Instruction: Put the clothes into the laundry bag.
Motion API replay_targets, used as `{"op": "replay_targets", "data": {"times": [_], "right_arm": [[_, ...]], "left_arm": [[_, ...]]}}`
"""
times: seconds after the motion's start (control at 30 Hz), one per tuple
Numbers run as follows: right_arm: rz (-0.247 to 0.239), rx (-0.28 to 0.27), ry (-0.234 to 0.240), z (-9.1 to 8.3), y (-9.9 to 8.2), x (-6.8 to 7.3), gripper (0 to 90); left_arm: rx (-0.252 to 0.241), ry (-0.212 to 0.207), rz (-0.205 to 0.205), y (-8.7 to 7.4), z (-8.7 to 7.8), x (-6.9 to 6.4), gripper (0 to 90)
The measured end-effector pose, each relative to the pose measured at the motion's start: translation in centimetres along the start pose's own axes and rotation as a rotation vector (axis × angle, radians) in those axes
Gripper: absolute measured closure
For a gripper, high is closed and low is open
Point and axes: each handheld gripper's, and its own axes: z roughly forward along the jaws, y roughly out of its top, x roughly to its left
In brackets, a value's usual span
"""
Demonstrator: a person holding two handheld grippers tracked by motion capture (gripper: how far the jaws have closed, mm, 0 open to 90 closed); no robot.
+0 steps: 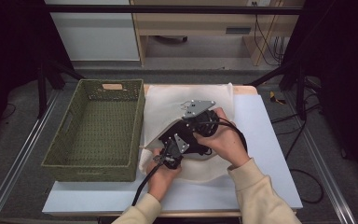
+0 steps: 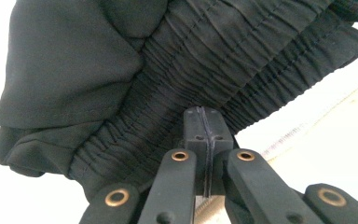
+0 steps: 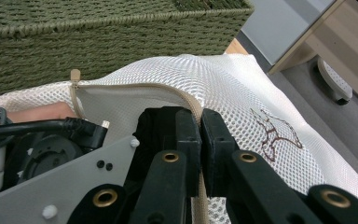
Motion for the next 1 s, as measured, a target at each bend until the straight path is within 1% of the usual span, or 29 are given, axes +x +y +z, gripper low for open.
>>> {"op": "replay_targets", "data": {"times": [0.1,0.43,0.87,0.9,1.0], "right_arm": [[-0.001,-0.002,-0.001,-0.02,0.17,-0.02,87.1],[-0.008,-0.001,0.001,-0.05,0.35,0.04,87.1],[-0.006,-0.003,-0.003,-0.27,0.33,-0.05,87.1],[-0.007,-0.003,-0.003,-0.28,0.36,-0.05,87.2],[-0.009,-0.007,-0.004,-0.32,0.47,-0.05,87.1]], "left_arm": [[0.002,0.003,0.003,0.1,0.11,0.06,90.0],[-0.002,0.009,-0.014,0.31,0.52,0.29,90.0],[-0.001,0.018,-0.002,0.34,0.53,0.17,90.0],[0.001,0.011,-0.007,0.35,0.56,0.13,90.0],[0.006,0.022,0.002,0.45,0.59,0.2,90.0]]}}
